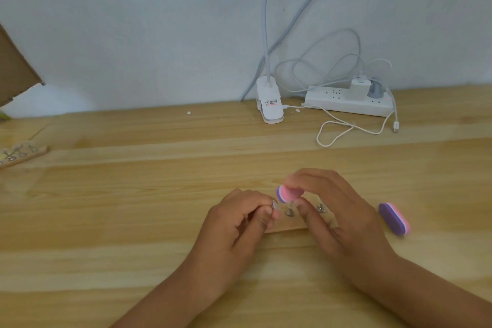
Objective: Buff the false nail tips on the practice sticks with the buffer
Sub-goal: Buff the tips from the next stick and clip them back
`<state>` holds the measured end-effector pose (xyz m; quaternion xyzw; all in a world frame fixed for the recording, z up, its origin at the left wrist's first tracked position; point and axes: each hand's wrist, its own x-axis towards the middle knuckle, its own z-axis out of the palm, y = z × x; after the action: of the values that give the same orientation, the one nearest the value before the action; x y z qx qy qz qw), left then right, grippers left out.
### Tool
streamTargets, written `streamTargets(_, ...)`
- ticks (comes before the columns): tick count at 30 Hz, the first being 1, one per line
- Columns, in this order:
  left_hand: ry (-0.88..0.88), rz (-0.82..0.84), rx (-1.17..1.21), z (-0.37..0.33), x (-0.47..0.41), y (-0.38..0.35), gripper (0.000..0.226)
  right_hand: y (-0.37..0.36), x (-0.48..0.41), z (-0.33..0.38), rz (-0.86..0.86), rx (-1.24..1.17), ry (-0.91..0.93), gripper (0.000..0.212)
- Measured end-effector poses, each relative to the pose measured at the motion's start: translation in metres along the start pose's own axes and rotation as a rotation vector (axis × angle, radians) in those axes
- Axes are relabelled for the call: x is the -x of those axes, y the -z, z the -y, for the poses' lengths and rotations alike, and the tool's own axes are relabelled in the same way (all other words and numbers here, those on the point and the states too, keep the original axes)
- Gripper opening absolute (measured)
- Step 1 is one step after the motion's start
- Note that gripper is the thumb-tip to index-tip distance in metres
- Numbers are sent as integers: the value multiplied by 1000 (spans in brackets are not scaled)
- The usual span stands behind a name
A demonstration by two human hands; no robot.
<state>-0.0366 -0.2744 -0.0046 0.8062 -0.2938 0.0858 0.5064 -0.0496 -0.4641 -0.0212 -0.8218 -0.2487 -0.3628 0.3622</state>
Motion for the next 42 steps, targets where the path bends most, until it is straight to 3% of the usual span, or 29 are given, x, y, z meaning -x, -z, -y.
streamTargets(11, 24, -46, 23, -3, -2, 2, 19, -4, 4, 2, 76, -16, 152, 24)
streamTargets(16, 84, -87, 54, -2, -1, 3, 12, 1, -1, -2, -10, 17, -52, 24)
streamTargets(21, 73, -108, 99, -3, -3, 3, 9, -3, 2, 4, 52, -18, 120, 22)
streamTargets(24, 77, -112, 80, -3, -3, 3, 10, -2, 1, 3, 24, 18, 82, 22)
streamTargets(28, 64, -111, 89, -5, -2, 3, 14, -4, 3, 4, 71, -6, 163, 21)
streamTargets(31, 67, -107, 71, -3, -1, 3, 6, -2, 1, 2, 36, -7, 100, 21)
streamTargets(35, 72, -98, 126, -2, -1, 3, 15, -4, 5, 2, 137, -46, 184, 29)
streamTargets(39, 86, -98, 140, -1, -2, 2, 7, -2, 1, -1, 77, -45, 101, 24)
streamTargets(42, 91, -94, 170, -1, -1, 2, 15, -2, 4, 1, 118, -48, 176, 24)
